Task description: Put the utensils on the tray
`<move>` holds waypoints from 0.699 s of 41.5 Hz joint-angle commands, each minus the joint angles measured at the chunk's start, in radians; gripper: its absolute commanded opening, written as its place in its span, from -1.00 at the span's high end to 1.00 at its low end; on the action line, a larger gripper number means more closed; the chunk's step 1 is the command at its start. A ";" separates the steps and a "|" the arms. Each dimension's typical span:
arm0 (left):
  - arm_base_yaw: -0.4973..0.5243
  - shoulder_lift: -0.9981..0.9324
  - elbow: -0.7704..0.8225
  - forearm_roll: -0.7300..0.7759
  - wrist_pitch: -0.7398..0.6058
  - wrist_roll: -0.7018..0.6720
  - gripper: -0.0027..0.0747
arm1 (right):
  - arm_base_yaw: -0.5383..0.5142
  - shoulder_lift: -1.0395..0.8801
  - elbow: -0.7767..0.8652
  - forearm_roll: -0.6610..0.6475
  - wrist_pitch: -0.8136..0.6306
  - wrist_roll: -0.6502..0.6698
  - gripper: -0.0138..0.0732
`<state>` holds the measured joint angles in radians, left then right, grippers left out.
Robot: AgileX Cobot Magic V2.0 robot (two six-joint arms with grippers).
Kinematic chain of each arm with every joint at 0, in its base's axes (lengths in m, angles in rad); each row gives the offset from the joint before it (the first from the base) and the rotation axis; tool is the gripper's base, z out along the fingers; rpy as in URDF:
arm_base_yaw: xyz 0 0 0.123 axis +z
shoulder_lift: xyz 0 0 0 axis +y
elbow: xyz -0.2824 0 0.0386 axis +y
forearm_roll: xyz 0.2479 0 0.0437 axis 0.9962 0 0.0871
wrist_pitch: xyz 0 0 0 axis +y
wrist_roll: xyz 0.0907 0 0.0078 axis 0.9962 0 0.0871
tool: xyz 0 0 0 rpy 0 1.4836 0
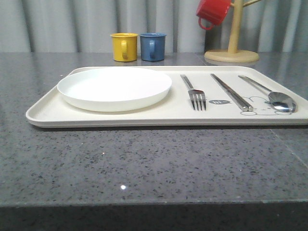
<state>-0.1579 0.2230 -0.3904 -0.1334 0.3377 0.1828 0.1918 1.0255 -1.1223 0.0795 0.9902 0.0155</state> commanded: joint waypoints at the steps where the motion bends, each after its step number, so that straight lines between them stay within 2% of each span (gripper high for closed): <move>1: 0.001 0.011 -0.027 -0.011 -0.085 -0.011 0.98 | -0.002 -0.123 0.096 -0.008 -0.159 -0.032 0.94; 18: 0.001 0.011 -0.027 -0.011 -0.085 -0.011 0.98 | -0.002 -0.612 0.628 -0.057 -0.599 -0.032 0.94; 23: 0.001 0.011 -0.027 -0.011 -0.085 -0.011 0.98 | -0.002 -0.739 0.715 -0.057 -0.659 -0.032 0.94; 29: 0.001 0.011 -0.027 -0.011 -0.085 -0.011 0.98 | -0.002 -0.827 0.744 -0.056 -0.667 -0.032 0.94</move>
